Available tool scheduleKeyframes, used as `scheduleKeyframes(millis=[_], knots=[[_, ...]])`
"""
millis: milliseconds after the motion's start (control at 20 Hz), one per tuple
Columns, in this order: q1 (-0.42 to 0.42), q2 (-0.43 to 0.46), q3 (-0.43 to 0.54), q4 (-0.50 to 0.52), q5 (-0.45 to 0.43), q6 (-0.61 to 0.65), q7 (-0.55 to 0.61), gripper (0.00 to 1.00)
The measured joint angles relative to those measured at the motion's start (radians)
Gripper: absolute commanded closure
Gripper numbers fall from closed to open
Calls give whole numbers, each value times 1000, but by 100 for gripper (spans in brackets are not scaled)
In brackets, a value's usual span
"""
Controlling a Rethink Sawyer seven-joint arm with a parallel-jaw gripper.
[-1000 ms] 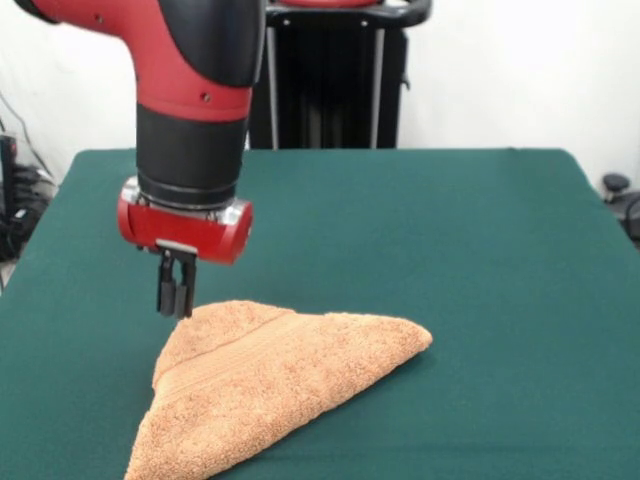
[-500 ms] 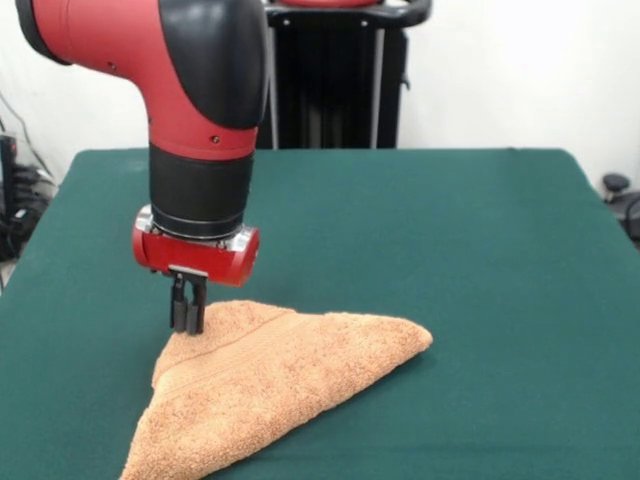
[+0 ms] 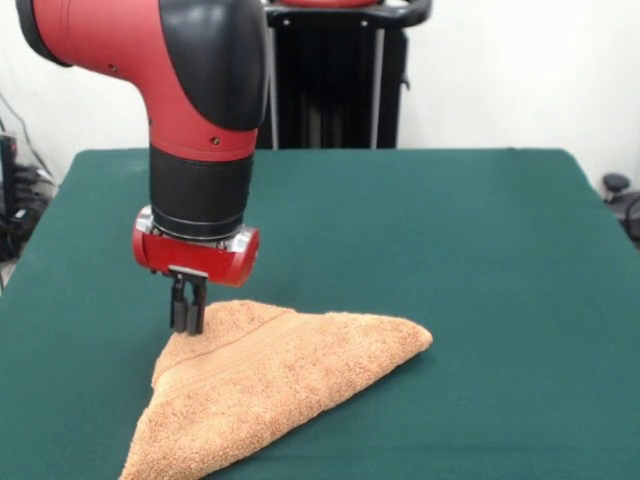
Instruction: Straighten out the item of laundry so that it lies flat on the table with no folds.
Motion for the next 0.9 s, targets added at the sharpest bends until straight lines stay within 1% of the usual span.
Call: scheduleKeyframes(millis=[650, 700, 900], knots=[[-1, -10, 0, 0, -2, 0, 0, 100], [-1, -18, 0, 0, -2, 0, 0, 0], [-1, -26, 0, 0, -2, 0, 0, 0]])
